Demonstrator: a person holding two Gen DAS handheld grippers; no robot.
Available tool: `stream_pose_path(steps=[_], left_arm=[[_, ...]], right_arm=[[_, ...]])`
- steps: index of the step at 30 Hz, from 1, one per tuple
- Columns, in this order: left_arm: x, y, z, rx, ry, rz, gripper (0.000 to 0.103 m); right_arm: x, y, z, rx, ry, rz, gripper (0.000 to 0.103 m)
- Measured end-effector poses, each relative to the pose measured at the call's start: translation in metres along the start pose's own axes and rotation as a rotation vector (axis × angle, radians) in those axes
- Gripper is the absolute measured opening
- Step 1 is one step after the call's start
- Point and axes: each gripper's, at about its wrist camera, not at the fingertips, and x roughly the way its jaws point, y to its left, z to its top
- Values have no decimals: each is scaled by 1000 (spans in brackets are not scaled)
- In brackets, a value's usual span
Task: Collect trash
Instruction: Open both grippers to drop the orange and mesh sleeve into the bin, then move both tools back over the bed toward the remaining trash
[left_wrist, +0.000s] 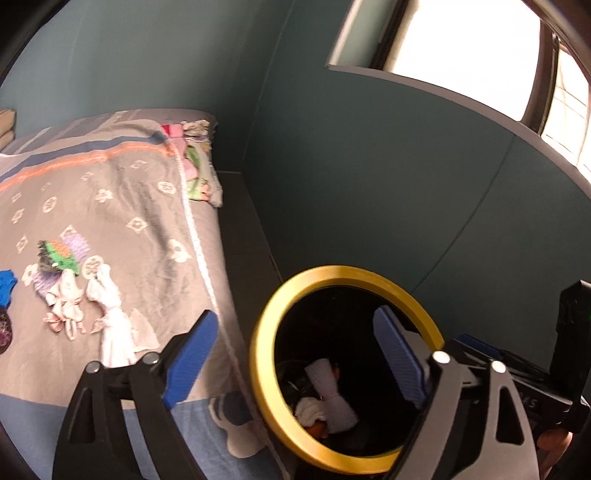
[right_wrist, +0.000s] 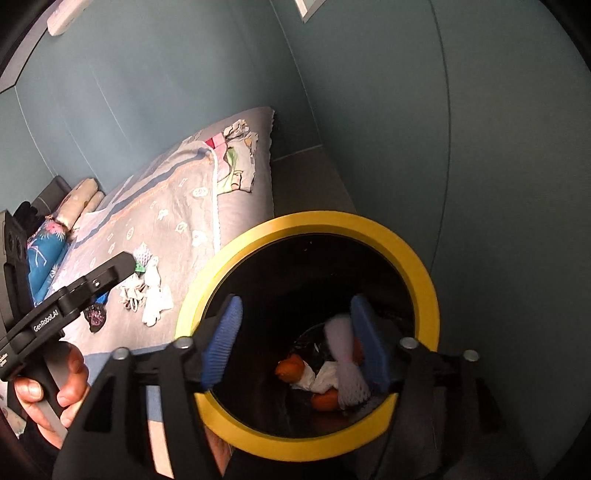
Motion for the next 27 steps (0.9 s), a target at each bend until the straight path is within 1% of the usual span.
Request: stream_pose_path(steps=[2, 5, 9, 14, 17, 20, 27], left_arm=[[-7, 6, 0, -12, -14, 17, 89], [-16, 15, -2, -28, -29, 44, 91], [-27, 29, -5, -56, -35, 68, 92], [-46, 54, -8, -93, -53, 106, 92], [-57, 71, -8, -121, -66, 131, 92], [-70, 87, -8, -150, -83, 148, 92], [-99, 125, -11, -215, -126, 190, 92]], right_arm=[[-4, 1, 0, -3, -9, 1, 74], [-10, 7, 0, -20, -26, -8, 80], [-16, 23, 2, -49, -43, -10, 81], [-21, 39, 1, -84, -59, 15, 84], [-25, 51, -1, -103, -85, 28, 91], [-25, 64, -1, -117, -102, 28, 92], [-24, 89, 3, -148, -101, 42, 93]])
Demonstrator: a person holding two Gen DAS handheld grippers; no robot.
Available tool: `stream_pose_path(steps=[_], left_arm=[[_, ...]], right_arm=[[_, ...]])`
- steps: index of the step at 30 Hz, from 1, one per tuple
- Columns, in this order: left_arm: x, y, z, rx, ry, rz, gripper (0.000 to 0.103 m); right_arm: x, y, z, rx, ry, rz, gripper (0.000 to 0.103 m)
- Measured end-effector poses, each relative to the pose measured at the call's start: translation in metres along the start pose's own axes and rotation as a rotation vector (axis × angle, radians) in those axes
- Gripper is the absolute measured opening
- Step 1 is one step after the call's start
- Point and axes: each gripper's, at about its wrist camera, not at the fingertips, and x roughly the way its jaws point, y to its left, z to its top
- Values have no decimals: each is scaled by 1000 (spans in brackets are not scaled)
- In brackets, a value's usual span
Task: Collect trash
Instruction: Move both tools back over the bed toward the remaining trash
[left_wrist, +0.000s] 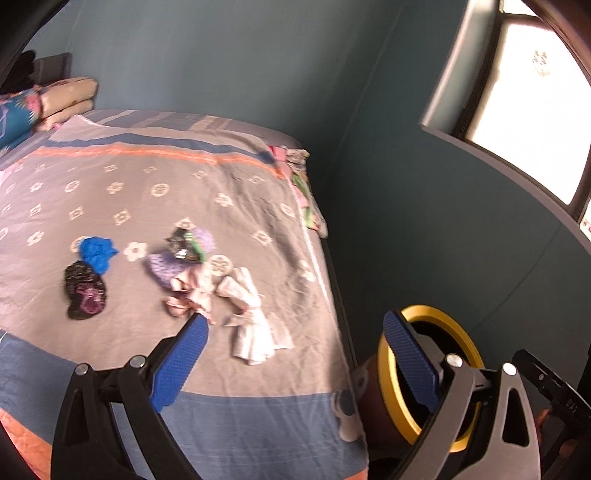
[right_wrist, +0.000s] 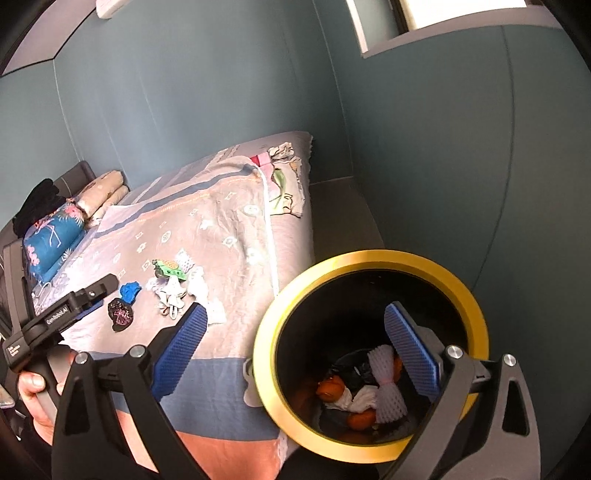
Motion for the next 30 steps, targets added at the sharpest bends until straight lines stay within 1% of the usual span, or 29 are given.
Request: stream_pose_path(steps=[6, 14, 18, 22, 30], left_arm=[[-14, 38, 4, -53, -21, 47, 93], [-28, 84, 7, -93, -43, 124, 93], [-31, 109, 7, -114, -42, 169, 93], [-31, 138, 5, -154, -37, 209, 93], [-19, 182, -4, -236, -14, 249, 93]], right_arm=[[2, 26, 5, -46, -29, -27, 93], [19, 50, 7, -54, -5, 0, 93], [32, 66, 6, -70, 17, 25, 93], [52, 83, 4, -81, 60, 56, 93], [91, 126, -3, -132, 103, 86, 93]])
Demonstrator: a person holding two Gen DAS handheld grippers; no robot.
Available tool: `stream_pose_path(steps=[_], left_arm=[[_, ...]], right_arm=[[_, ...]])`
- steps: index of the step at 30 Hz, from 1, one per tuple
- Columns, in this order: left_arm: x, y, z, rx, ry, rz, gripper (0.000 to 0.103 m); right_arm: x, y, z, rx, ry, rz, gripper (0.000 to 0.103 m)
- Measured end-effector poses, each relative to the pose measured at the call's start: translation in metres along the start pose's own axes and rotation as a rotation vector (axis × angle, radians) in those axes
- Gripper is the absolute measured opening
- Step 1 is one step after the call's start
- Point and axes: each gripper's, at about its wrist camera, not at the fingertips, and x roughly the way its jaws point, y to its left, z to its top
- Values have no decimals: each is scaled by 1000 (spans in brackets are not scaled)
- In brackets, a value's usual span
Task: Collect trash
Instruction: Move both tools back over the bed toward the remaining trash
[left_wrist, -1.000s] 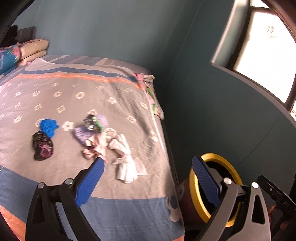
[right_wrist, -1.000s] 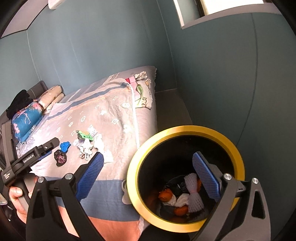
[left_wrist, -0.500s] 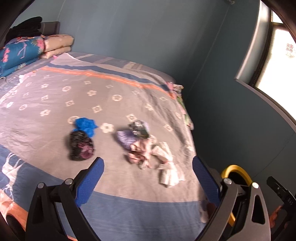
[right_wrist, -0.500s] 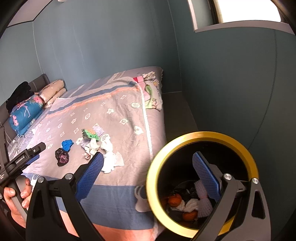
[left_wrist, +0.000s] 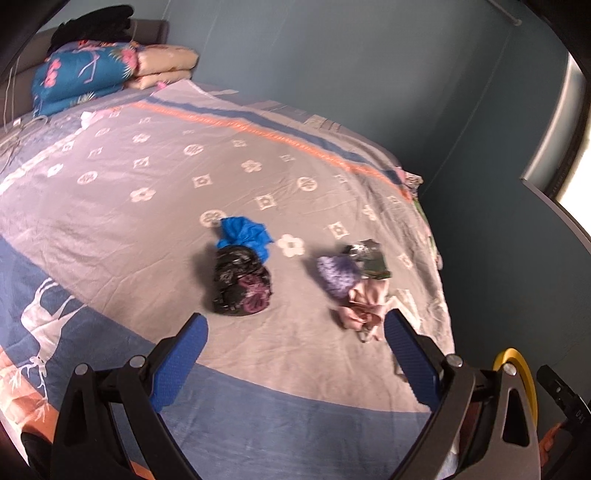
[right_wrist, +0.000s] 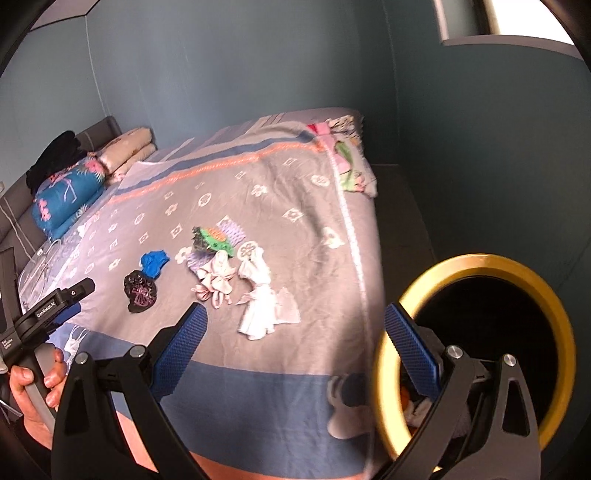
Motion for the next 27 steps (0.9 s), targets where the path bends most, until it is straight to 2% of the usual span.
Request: stream_pose_path(steps=[6, 13, 22, 27], left_arm=[[22, 17, -5, -13, 18, 43, 93], [52, 37, -6, -39, 50, 81, 93], [87, 42, 1, -35, 76, 108, 93], [110, 43, 9, -51, 113, 96, 93]], right_arm=[[41, 26, -1, -33, 58, 21, 93], [88, 53, -9, -109, 108, -3, 93], [142, 62, -13, -125, 180, -27, 92], [171, 61, -11, -125, 219, -58, 87]])
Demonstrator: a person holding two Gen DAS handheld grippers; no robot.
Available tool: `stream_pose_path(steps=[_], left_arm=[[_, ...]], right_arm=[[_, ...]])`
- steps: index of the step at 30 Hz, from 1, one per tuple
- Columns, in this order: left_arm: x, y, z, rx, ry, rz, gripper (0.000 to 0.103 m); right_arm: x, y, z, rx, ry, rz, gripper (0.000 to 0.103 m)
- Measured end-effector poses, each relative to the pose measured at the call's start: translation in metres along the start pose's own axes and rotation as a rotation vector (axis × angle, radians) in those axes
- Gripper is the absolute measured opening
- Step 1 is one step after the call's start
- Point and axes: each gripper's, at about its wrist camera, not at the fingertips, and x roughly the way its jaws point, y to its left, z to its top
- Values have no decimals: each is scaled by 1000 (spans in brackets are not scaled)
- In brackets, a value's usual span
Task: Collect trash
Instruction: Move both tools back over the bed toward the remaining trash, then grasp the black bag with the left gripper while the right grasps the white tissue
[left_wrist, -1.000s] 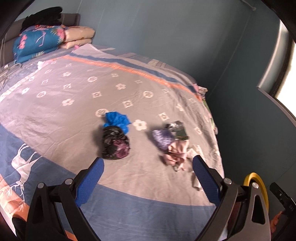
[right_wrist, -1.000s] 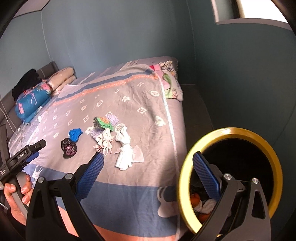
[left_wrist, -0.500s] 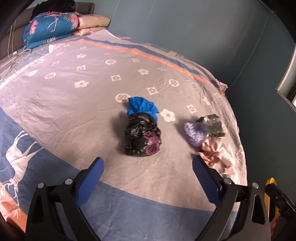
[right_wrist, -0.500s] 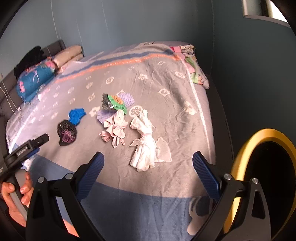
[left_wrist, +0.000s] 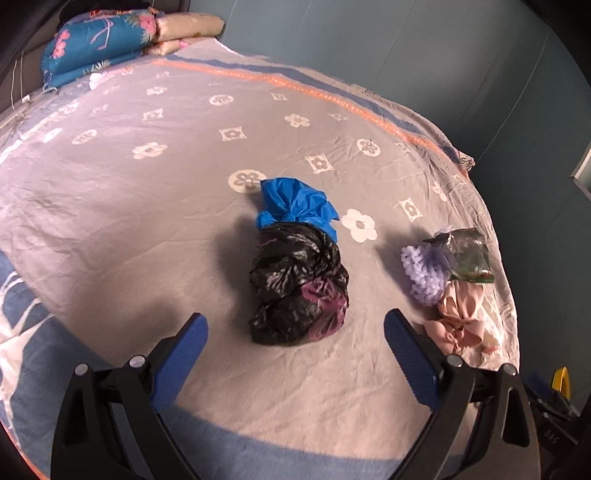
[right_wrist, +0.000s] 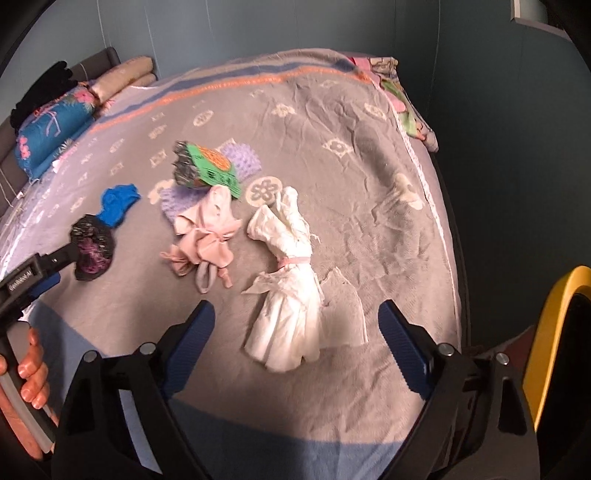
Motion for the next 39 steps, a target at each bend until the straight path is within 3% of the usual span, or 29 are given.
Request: stream_pose_path(steps=[8, 13, 16, 18, 20, 23, 26, 28, 39], left_arm=[[26, -3, 4, -7, 41, -63, 92], [34, -1, 3, -9, 54, -78, 84], [35, -4, 1, 12, 54, -70, 68], [36, -5, 1, 19, 54, -69, 52], [37, -5, 0, 20, 60, -79, 42], [35, -6, -1, 30, 59, -85, 36], [31, -6, -2, 25, 52, -98, 34], [27, -7, -4, 30, 47, -104, 33], [-9, -9, -16, 65, 15, -133, 33]], right_arm=[[31, -4, 12, 29, 38, -11, 82], [48, -5, 15, 50, 62, -17, 81], [56, -4, 14, 49, 74, -30, 72], [57, -2, 13, 47, 72, -38, 66], [59, -1, 13, 47, 71, -41, 54], [59, -1, 14, 54, 81, -31, 36], [56, -2, 14, 65, 86, -23, 23], [54, -1, 13, 61, 90, -22, 20], [25, 4, 0, 26, 76, 3, 17]])
